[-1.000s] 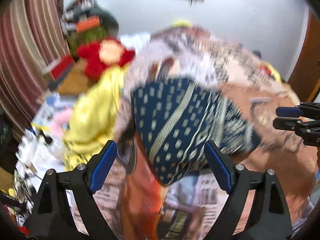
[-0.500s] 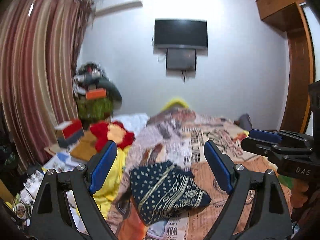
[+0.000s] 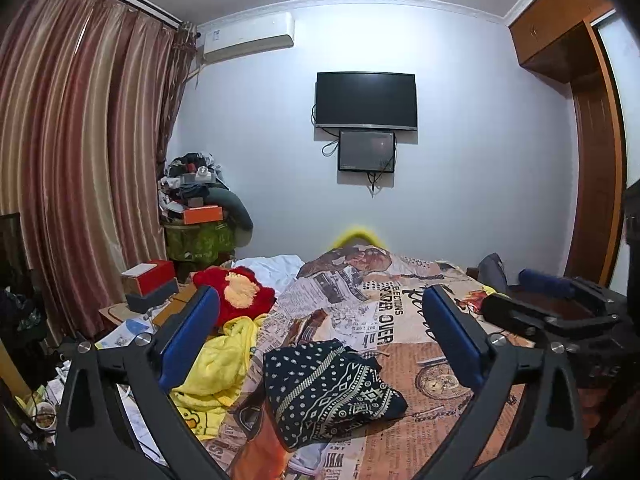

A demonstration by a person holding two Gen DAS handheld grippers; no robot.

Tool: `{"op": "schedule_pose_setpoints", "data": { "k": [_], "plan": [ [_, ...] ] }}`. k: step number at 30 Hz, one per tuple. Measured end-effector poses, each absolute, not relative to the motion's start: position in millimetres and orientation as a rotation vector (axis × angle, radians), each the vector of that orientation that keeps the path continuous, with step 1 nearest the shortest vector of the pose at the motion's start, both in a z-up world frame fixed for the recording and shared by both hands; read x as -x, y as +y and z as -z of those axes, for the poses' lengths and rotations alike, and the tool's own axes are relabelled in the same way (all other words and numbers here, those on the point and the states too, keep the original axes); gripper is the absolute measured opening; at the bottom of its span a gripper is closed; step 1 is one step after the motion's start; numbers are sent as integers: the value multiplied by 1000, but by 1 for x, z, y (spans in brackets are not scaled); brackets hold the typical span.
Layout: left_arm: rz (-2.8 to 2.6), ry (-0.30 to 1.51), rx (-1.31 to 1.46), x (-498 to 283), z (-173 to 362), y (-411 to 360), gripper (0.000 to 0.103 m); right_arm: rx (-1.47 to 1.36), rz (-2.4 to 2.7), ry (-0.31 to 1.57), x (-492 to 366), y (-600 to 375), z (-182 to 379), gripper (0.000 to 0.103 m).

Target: Fold large clothes

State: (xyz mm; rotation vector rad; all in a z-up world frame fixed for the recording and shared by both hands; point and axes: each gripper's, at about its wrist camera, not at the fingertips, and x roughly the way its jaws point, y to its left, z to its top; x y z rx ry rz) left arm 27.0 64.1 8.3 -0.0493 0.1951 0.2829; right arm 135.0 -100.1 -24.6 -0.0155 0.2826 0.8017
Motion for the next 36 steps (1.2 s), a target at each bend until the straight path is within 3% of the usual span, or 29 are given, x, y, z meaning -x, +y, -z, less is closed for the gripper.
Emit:
{"op": "schedule_pose_setpoints", "data": {
  "k": [5,36],
  "plan": [
    [-280,206,56,-22,-5,64,103,43,-739,212,-116,-102,20,103],
    [-245,218,89,-25,-2,69,103,42,-699,241,-123,-106,23,103]
  ]
}}
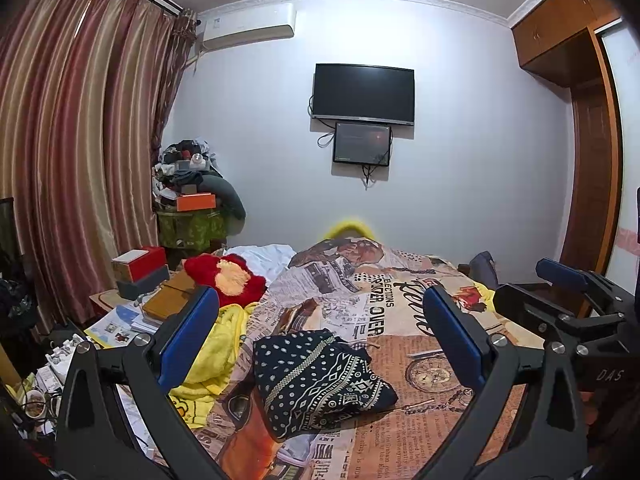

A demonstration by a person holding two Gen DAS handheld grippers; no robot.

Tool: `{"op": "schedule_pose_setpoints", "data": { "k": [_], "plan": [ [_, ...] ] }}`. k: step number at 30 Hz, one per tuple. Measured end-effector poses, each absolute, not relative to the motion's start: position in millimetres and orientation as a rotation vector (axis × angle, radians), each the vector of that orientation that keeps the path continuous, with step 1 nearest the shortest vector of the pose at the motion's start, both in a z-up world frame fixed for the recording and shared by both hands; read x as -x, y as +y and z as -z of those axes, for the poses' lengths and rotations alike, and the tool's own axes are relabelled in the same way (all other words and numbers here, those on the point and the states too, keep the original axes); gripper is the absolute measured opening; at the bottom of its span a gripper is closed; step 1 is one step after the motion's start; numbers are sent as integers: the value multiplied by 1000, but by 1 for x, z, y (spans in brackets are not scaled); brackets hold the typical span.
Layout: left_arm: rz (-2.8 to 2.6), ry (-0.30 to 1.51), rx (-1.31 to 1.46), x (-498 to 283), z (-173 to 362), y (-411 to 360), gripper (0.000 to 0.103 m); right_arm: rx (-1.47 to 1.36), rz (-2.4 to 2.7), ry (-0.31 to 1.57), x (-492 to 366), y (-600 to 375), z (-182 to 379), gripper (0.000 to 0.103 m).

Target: Fold large clothes

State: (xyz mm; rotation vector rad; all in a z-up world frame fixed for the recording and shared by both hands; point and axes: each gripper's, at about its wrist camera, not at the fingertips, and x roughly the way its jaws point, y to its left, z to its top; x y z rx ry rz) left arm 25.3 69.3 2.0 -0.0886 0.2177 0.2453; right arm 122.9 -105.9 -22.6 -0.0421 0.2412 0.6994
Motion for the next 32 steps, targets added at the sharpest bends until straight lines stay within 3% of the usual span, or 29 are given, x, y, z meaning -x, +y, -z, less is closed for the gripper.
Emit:
{"op": "schedule_pose_setpoints", "data": {
  "k": [32],
  "plan": [
    [-193,236,114,-35,2,77,103,38,-662,253,-133,-109,25,103]
  ]
}}
